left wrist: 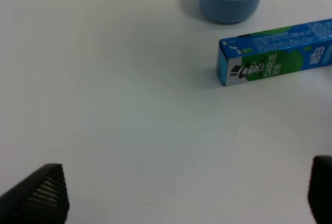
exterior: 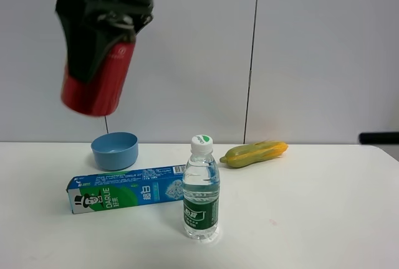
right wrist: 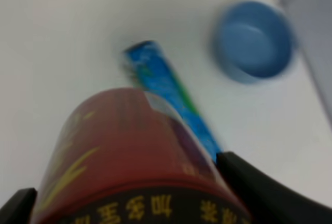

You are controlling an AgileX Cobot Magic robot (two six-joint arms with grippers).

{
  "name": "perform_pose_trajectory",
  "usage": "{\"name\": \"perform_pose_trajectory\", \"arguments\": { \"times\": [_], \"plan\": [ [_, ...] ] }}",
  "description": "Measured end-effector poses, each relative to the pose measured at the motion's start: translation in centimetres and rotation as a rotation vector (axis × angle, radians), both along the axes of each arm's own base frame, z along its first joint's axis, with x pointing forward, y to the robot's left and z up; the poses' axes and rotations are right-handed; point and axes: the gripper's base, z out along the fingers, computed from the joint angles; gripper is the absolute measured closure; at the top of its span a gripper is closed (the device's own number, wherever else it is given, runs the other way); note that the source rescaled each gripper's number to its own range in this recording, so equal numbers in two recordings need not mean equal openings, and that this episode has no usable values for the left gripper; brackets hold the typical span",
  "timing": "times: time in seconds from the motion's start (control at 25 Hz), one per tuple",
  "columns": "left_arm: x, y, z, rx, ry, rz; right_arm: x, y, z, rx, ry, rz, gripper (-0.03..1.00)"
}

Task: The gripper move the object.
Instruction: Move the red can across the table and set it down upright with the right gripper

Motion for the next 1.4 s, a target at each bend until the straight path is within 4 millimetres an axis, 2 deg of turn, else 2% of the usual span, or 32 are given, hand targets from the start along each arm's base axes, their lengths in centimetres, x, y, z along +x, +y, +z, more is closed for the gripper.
{"name": "perform_pose_trajectory", "arguments": {
  "times": [0.2,0.36,0.64,0.88,1.12,1.4],
  "plan": [
    [0.0,0.0,0.0,0.0,0.0,0.0,0.0,3.3,-6.0,-0.103,0.064,0.063,0.97],
    [0.0,0.0,0.0,0.0,0.0,0.0,0.4,5.0,-10.5,-0.153,0.098,0.078,0.97],
    [0.0,0.0,0.0,0.0,0.0,0.0,0.8,6.5,-16.0,-0.215,0.139,0.085,0.97],
    [0.0,0.0,0.0,0.0,0.0,0.0,1.3,6.6,-18.4,-0.273,0.111,0.095,0.97],
    [0.0,0.0,0.0,0.0,0.0,0.0,1.8,6.9,-18.4,-0.257,0.052,0.09,0.97],
    [0.0,0.0,0.0,0.0,0.0,0.0,1.8,6.9,-19.0,-0.263,0.061,0.083,0.97]
  ]
}}
